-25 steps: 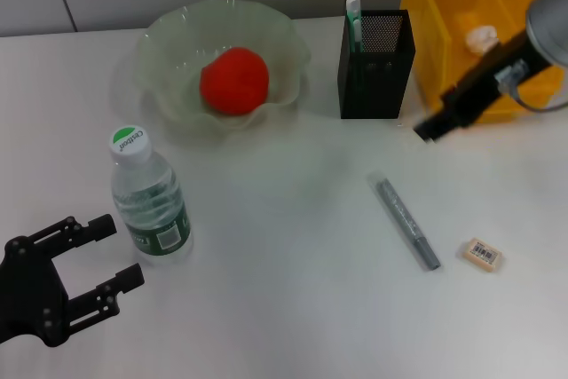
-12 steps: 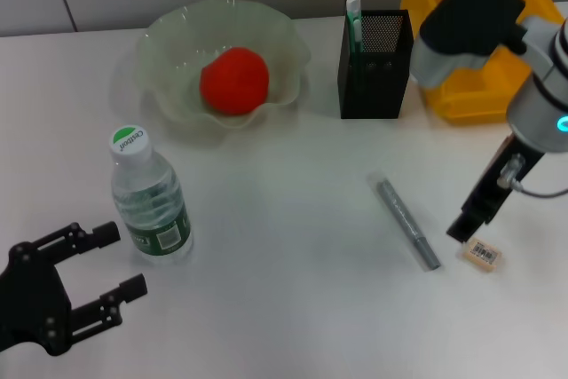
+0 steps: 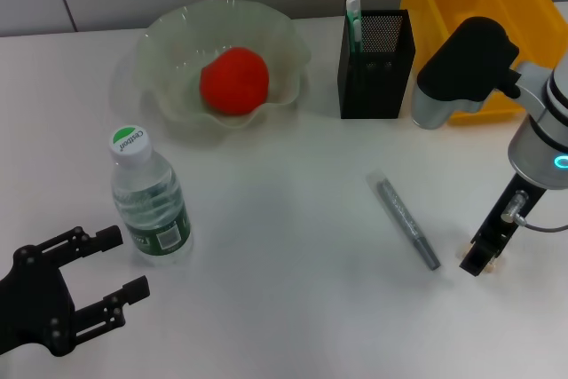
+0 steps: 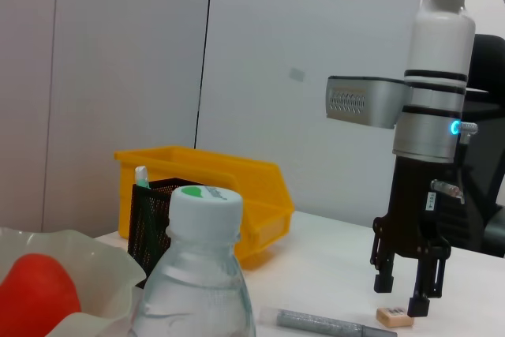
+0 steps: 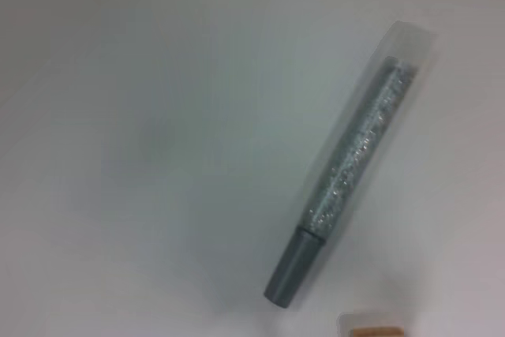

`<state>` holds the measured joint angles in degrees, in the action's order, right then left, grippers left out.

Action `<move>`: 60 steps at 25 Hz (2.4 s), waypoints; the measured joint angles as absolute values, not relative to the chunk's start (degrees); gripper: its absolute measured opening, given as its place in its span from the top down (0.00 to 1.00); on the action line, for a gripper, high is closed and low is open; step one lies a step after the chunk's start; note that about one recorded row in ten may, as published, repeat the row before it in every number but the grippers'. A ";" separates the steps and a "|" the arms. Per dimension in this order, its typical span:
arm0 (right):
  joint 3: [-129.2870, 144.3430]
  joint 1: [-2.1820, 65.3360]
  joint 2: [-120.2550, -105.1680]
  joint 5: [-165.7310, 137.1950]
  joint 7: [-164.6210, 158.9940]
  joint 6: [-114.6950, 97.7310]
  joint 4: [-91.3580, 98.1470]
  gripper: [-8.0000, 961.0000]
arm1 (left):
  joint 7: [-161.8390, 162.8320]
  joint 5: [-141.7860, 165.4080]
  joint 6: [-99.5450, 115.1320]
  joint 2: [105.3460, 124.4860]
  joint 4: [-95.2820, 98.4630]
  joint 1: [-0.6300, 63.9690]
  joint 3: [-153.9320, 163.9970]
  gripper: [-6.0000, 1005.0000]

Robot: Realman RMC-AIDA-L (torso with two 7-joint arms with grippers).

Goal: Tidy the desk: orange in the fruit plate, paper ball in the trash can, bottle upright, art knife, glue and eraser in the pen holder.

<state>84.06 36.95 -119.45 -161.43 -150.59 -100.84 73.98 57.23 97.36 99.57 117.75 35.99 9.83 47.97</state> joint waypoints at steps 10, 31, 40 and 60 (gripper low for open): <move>84.76 36.19 -119.45 -162.67 -151.70 -99.41 72.58 0.29 | 57.12 97.39 99.58 117.86 35.68 9.80 47.81 0.30; 86.39 35.19 -119.53 -162.33 -151.88 -96.60 70.31 0.54 | 57.26 97.38 99.58 117.95 35.68 9.54 47.81 0.30; 86.37 34.72 -119.54 -162.14 -151.86 -95.21 70.37 0.67 | 57.30 97.38 99.58 117.95 35.68 9.62 47.81 0.30; 74.58 31.77 -119.33 -160.77 -147.21 -84.34 95.69 0.71 | 57.40 97.16 99.51 117.98 35.69 10.09 47.81 0.30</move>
